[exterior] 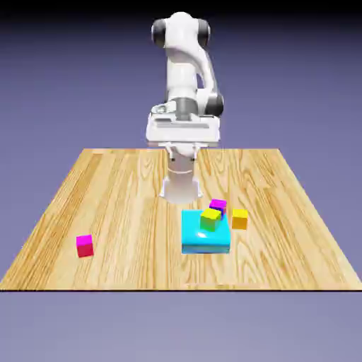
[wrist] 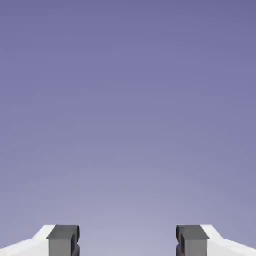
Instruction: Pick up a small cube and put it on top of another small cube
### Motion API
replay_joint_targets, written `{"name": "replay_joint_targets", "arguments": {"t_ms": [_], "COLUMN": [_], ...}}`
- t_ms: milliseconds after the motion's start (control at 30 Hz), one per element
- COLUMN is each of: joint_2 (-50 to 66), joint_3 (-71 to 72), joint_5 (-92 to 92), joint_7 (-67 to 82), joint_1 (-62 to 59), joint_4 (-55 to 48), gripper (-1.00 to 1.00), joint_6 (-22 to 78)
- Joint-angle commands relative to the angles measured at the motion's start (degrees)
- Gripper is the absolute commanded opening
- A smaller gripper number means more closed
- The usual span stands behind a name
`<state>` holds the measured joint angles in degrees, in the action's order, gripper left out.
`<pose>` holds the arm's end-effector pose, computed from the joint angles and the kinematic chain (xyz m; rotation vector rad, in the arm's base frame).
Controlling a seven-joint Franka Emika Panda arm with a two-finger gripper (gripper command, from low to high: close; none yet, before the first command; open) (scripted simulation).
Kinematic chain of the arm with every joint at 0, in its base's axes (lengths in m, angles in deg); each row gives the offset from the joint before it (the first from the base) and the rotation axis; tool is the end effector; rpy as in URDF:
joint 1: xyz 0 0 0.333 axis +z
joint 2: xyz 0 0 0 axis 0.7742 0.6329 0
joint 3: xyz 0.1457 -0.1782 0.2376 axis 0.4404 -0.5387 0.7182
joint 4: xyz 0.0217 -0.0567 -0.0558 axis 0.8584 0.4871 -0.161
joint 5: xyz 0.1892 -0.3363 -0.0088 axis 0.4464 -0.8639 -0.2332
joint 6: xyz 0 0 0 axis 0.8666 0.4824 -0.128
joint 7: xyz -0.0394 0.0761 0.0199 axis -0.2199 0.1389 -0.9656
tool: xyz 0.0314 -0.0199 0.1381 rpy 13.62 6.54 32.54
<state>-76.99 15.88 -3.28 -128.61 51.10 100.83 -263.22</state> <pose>0.3996 0.0217 0.4484 -2.5352 0.8690 -1.0527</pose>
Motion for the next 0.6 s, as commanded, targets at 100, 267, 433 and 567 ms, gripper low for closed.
{"name": "replay_joint_targets", "arguments": {"t_ms": [100, 267, 433, 567], "joint_2": [-0.8, -1.8, -2.7, -3.5], "joint_3": [8.3, 18.7, 29.1, 37.4], "joint_5": [-4.3, -9.8, -15.2, -19.5], "joint_7": [1.1, 2.5, 3.9, 5.1], "joint_1": [-1.1, -2.4, -3.7, -4.8], "joint_4": [0.6, 1.4, 2.2, 2.8], "gripper": [0.00, 0.00, 0.00, 0.00], "joint_6": [1.3, 2.9, 4.5, 5.8]}}
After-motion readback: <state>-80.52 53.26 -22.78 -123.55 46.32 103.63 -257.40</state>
